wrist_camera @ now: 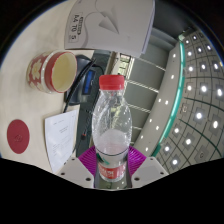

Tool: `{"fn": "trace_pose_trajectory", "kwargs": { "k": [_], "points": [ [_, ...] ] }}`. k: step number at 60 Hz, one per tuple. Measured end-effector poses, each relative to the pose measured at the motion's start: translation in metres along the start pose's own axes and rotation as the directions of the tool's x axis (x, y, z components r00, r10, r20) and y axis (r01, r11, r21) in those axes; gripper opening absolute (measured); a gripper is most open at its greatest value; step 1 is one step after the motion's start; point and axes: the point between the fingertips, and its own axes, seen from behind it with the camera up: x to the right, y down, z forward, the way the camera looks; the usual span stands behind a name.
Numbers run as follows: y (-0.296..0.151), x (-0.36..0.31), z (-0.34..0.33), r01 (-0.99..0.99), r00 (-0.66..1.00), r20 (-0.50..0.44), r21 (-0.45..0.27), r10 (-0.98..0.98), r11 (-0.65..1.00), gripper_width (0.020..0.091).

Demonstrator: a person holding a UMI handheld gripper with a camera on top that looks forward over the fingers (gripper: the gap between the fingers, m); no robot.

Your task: Pour water

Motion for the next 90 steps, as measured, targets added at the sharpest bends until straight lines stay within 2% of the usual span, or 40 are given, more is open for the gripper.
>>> {"fn": "trace_pose_trajectory", "kwargs": {
  "k": [8, 21, 27, 34, 41, 48, 55, 62, 71, 79, 82, 85, 90],
  "points": [
    [-0.021, -0.008, 0.000, 0.165, 0.986, -0.031, 0.011, -0.165, 0.986, 0.0371],
    [-0.022, -0.015, 0.001, 0.172, 0.985, -0.012, 0.001, -0.172, 0.985, 0.0370],
    [-0.014, -0.012, -0.002, 0.042, 0.999, 0.013, -0.013, -0.042, 0.999, 0.0371],
    [0.001, -0.008, -0.012, -0.262, 0.961, 0.074, -0.044, 0.265, 0.964, 0.0371],
    [0.016, -0.007, -0.029, -0.593, 0.790, 0.118, -0.099, 0.601, 0.799, 0.0374],
    [0.018, -0.015, -0.048, -0.843, 0.489, 0.182, -0.152, 0.853, 0.516, 0.0375],
    [0.009, -0.052, -0.061, -0.942, 0.152, 0.228, -0.262, 0.962, 0.212, 0.0377],
    [-0.002, -0.083, -0.069, -0.948, -0.095, 0.246, -0.317, 0.965, -0.012, 0.0376],
    [-0.017, -0.124, -0.066, -0.938, -0.166, 0.254, -0.337, 0.953, -0.073, 0.0376],
    [-0.027, -0.157, -0.071, -0.910, -0.245, 0.243, -0.391, 0.939, -0.136, 0.0377],
    [-0.023, -0.156, -0.073, -0.919, -0.255, 0.242, -0.363, 0.936, -0.157, 0.0383],
    [-0.024, -0.157, -0.076, -0.921, -0.255, 0.246, -0.356, 0.935, -0.157, 0.0409],
    [-0.024, -0.157, -0.077, -0.921, -0.253, 0.258, -0.358, 0.932, -0.151, 0.0502]
  ]
}}
